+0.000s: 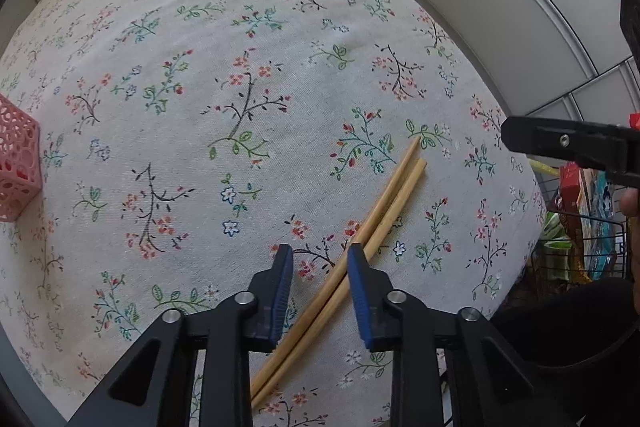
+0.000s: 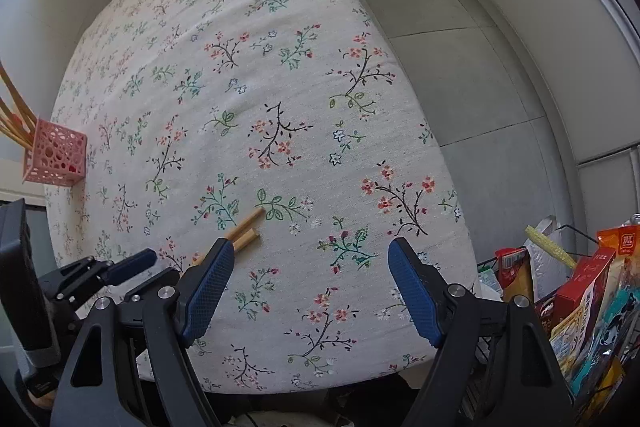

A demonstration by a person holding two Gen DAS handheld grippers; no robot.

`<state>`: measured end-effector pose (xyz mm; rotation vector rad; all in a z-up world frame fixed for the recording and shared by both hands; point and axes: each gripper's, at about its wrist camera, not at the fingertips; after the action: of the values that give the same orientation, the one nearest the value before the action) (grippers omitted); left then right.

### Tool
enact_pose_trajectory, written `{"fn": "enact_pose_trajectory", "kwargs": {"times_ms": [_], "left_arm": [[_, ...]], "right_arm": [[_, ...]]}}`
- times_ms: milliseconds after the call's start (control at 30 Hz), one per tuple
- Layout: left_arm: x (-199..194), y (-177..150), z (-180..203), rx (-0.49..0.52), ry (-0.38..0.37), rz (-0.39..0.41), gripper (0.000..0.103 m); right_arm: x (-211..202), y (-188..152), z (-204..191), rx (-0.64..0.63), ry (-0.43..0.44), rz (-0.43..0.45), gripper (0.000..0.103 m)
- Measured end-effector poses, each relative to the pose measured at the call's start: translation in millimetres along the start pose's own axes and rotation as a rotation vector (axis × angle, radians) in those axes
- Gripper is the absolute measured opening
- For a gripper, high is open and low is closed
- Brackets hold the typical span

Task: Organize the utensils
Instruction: 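Move both grippers back to the last loose chopsticks on the tablecloth, then grasp a chopstick with the left gripper while the right gripper grasps the other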

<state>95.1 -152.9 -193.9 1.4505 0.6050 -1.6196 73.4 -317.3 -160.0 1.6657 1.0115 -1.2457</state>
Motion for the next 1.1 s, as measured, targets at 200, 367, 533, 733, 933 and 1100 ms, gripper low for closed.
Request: {"fn": "enact_pose_trajectory", "kwargs": {"times_ms": [200, 367, 533, 733, 933, 1100], "left_arm": [[3.9, 0.2, 7.7, 0.029, 0.003, -0.009, 0.018], [10.3, 2.4, 16.2, 0.053, -0.001, -0.02, 0.018], [18.1, 5.6, 26.4, 0.065, 0.012, -0.017, 0.018], [21.2, 5.1, 22.4, 0.055, 0.057, -0.024, 0.011], [12.0, 6.7, -12.8, -0.026, 0.208, -0.014, 0.01], [1.4, 14.6, -41.4, -0.115, 0.164, 0.03, 0.013]], "right_arm": [[-1.4, 1.0, -1.1, -0.006, 0.011, 0.002, 0.082], [-0.3, 0.9, -4.6, -0.012, 0.013, 0.0, 0.082], [1.4, 1.1, -6.4, -0.012, 0.014, -0.004, 0.082], [2.9, 1.7, -6.4, 0.0, 0.017, -0.006, 0.082], [8.5, 1.3, -11.7, -0.01, 0.021, -0.026, 0.082], [16.3, 0.0, -20.7, -0.026, 0.034, -0.058, 0.082]]}}
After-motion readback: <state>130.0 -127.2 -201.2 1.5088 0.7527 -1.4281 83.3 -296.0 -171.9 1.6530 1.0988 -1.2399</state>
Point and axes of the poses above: each gripper's, at about its wrist camera, not at the fingertips, and x roughly the way its jaws point, z to its right, y to its top
